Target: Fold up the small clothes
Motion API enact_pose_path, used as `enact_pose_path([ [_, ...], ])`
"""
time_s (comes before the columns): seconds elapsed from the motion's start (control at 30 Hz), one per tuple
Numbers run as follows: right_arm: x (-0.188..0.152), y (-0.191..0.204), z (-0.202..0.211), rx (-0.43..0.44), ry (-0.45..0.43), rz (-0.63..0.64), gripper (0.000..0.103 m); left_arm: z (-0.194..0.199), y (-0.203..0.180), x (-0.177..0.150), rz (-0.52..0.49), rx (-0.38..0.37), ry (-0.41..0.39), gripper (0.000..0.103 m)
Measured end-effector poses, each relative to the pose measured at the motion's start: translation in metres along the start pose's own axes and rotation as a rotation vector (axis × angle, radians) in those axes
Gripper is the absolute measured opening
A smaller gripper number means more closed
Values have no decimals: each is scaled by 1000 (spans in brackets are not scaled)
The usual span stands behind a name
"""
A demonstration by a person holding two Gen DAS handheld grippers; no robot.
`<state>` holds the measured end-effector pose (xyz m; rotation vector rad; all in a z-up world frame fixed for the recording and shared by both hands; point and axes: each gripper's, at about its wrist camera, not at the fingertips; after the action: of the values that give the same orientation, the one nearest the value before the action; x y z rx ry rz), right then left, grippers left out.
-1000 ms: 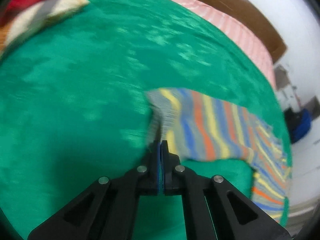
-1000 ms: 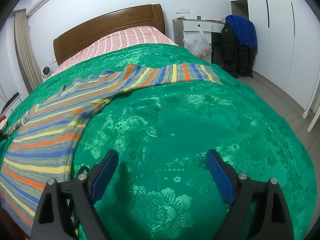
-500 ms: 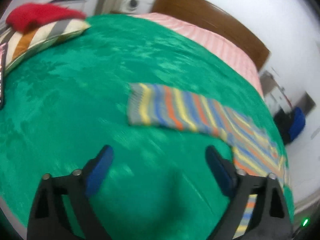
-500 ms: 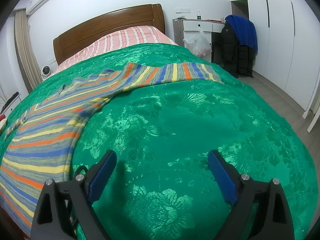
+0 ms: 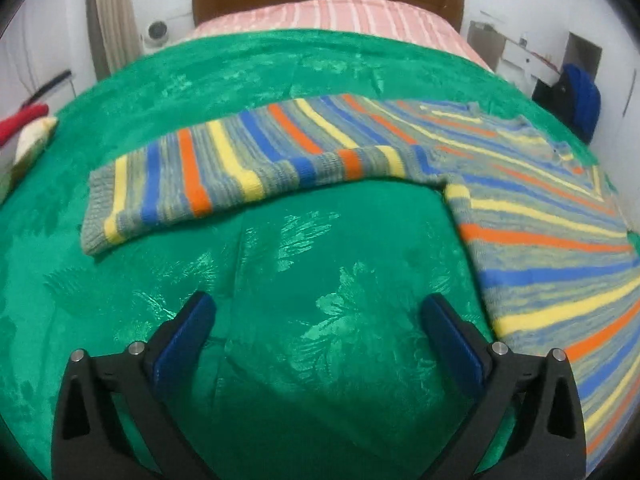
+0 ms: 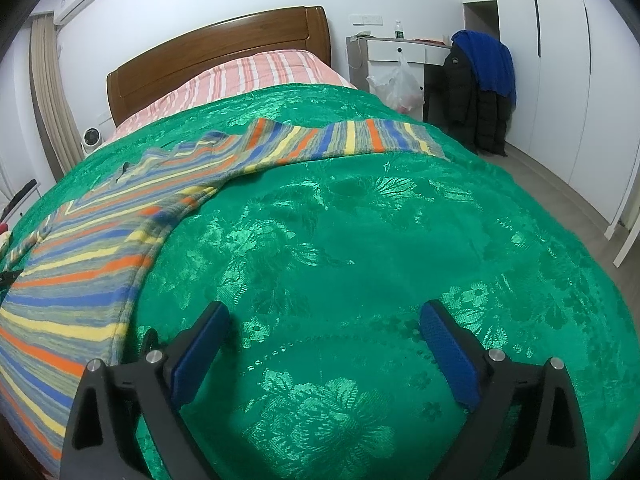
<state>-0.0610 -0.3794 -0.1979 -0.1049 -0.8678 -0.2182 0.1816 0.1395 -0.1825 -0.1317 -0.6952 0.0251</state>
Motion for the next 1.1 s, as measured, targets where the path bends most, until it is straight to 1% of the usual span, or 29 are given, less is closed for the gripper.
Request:
enact_pose_path([
  [0.4,-1,0,-2,-5,-3,10,98,-1,4,1,1,1,0,103],
  [1.1,0,2,-2,-9,-4,16,98,-1,3,1,1,1,-1,103],
])
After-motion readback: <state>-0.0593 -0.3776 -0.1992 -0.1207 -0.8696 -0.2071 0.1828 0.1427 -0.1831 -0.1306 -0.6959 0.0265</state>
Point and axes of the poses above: each gripper's, at about its wrist camera, not at the fingertips, and z roughly against the way its jaws point, y to its left, x to its top, and after that the axes turned 7 degrees about z, right-handed
